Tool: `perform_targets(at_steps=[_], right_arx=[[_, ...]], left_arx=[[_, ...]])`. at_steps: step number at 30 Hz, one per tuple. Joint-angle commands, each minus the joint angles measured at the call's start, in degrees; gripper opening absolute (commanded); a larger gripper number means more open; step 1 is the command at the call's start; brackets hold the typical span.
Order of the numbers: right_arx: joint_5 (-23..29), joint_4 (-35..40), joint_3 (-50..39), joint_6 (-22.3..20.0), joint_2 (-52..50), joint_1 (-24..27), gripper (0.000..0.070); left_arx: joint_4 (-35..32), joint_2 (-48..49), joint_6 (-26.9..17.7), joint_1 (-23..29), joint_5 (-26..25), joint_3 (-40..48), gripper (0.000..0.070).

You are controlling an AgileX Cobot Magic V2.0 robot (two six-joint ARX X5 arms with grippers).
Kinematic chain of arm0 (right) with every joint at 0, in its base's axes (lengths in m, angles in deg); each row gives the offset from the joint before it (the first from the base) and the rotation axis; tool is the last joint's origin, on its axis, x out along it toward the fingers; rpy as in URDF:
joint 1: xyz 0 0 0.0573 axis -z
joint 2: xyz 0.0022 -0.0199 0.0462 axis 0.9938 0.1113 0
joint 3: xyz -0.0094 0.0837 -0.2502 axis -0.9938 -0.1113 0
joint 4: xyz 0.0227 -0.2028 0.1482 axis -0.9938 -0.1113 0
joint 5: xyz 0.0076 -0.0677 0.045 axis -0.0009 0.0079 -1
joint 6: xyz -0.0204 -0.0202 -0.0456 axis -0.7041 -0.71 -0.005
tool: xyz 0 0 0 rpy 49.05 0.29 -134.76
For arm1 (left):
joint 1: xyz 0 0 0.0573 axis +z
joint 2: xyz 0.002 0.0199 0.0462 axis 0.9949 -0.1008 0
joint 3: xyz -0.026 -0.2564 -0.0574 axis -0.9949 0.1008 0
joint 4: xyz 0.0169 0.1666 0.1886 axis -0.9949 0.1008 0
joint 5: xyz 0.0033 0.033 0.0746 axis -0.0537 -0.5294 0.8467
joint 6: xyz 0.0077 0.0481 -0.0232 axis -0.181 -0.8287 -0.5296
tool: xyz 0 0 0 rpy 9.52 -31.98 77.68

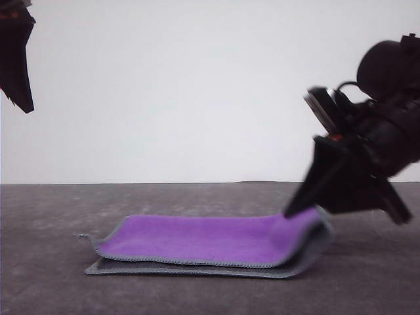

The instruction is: Fold clothes

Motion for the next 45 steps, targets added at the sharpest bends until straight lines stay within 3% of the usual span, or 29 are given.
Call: perform_targets(at_steps=[1,7,16,25,37,41,43,45], right_arx=[[-1.23,3.54,0.39,2.89,1.09,-1.44,0.0004],[-1.78,14.56,0.56,10.81,2.77,-7.60,0.0004],[-1.15,23.78,4.69,17.07,9.28,-14.87,0.0004],[-0.89,23.52,12.04,17.65,14.40,-17.97,0.0004],[0.12,23.08,12.28,17.39,14.66,-18.02,0.0020],[-1.33,23.14,12.28,17.01,14.66,-18.13,0.0390],[-1.50,23.10,12.28,17.01,14.66,-18.13,0.0461],[-1.50,23.14,12.28,17.01,14.66,-18.13,0.0461]], left_arx=[[-0.22,-0.46,0.61,-0.11,0.09,-0.50,0.0353],[-0.28,-0.46,1.49,-0.11,0.09,-0.50,0.0353],[-0.26,-0.46,1.40,-0.11,0.09,-0.50,0.0353],[-0.22,-0.46,0.99,-0.11,0.09,-0.50,0.0353],[-0.22,-0.46,0.99,-0.11,0.09,-0.50,0.0354],[-0.19,-0.46,1.01,-0.11,0.09,-0.50,0.0354],[-0.20,-0.46,1.01,-0.11,0.09,-0.50,0.0354],[-0.20,-0.46,1.01,-0.11,0.09,-0.50,0.0353]])
